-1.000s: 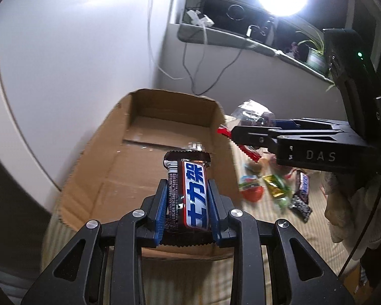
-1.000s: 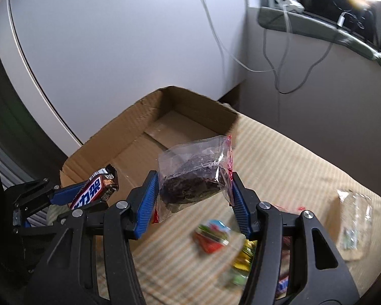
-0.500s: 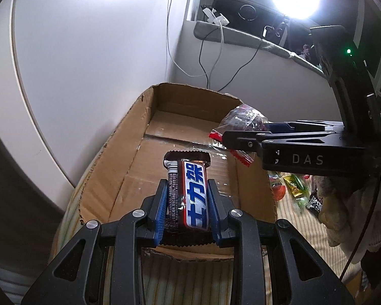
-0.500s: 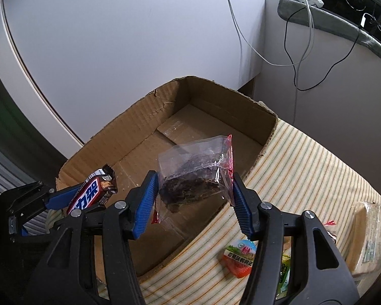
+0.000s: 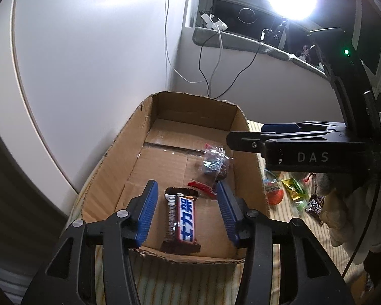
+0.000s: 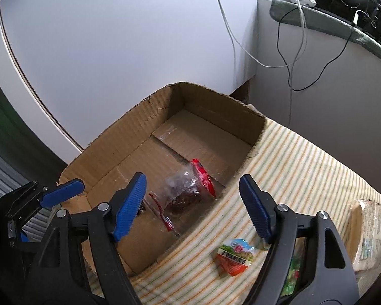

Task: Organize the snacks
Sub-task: 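Carry both held snacks to the cardboard box and open both tools, then move the right tool to the wrapped bread loaf and close on it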

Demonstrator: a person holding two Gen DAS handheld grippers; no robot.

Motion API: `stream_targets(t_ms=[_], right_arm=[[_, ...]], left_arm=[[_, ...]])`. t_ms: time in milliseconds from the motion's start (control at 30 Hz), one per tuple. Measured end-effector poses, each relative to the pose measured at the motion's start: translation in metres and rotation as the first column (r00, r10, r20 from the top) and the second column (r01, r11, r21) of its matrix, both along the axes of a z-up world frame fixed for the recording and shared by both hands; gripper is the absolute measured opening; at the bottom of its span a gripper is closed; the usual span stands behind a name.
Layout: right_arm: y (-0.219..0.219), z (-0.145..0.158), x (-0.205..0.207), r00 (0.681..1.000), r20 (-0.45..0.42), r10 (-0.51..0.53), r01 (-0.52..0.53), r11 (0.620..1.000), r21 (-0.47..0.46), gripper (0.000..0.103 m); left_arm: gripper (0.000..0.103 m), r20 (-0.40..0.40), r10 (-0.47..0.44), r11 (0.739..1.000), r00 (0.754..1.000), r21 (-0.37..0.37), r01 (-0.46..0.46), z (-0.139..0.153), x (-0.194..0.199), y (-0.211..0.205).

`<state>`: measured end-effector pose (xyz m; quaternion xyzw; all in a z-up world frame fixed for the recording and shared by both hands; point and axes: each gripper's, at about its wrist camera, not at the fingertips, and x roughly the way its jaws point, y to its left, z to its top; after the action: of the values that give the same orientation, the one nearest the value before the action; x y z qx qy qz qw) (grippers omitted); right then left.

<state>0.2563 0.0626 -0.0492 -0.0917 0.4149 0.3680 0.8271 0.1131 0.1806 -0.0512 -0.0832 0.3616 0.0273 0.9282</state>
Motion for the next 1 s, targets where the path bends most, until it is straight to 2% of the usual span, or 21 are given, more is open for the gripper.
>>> stream_targets(t_ms=[467, 933, 1000], right_arm=[[-0.069, 0.006, 0.009, 0.994, 0.014, -0.113, 0.113, 0.994, 0.012, 0.078], [-0.196, 0.007, 0.031, 0.955, 0.015, -0.295, 0.295, 0.955, -0.001, 0.078], [-0.211, 0.004, 0.034, 0.949, 0.007, -0.315, 0.315, 0.949, -0.004, 0.078]], left_arm=[[0.047, 0.028, -0.076, 0.997, 0.997, -0.008, 0.077, 0.011, 0.005, -0.046], [0.047, 0.028, -0.177, 0.983, 0.984, -0.04, 0.178, 0.011, 0.034, -0.107], [0.051, 0.025, -0.191, 0.98, 0.981, -0.055, 0.193, 0.01, 0.039, -0.115]])
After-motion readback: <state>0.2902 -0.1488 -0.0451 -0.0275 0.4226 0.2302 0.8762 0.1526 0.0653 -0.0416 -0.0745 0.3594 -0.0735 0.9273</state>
